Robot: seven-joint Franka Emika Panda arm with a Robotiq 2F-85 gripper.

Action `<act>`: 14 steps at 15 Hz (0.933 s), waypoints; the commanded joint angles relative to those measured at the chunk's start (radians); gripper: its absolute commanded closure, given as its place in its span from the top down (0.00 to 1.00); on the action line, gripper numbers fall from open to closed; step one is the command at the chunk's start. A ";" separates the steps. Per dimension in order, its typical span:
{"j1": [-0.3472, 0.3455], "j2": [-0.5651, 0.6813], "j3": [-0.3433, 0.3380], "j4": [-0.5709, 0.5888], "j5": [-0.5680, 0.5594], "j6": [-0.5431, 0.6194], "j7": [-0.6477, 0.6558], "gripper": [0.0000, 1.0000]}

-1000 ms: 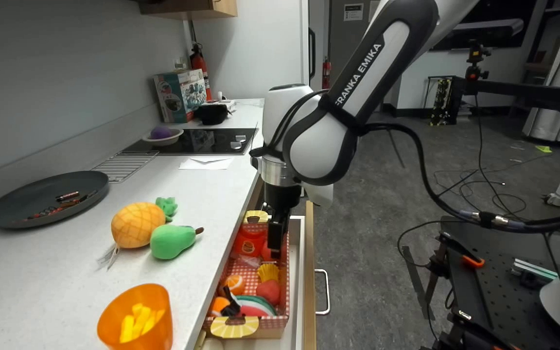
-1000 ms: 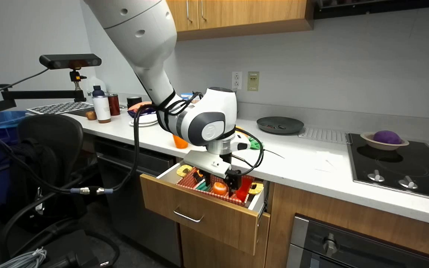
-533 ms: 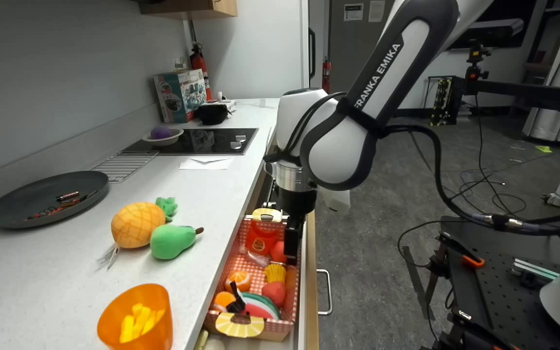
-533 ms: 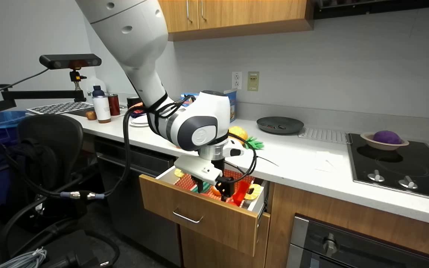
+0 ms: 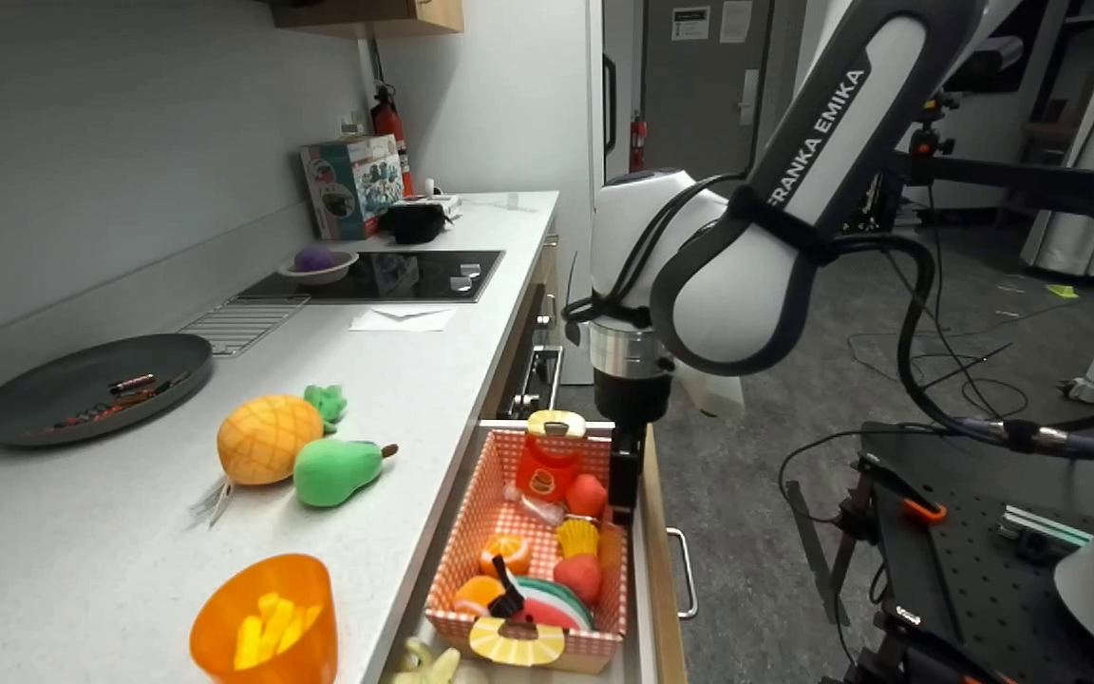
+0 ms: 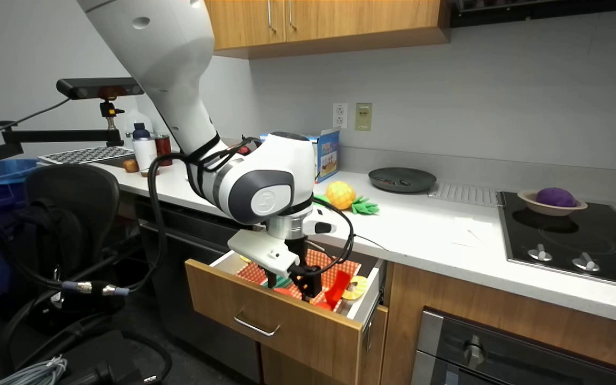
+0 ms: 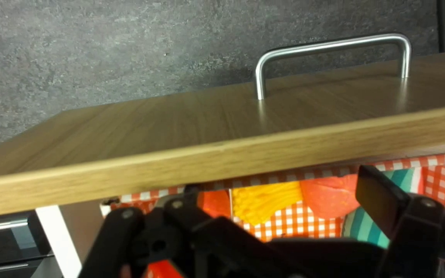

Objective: Open the drawer

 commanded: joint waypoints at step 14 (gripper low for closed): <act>-0.001 -0.433 -0.076 -0.287 -0.101 -0.327 0.114 1.00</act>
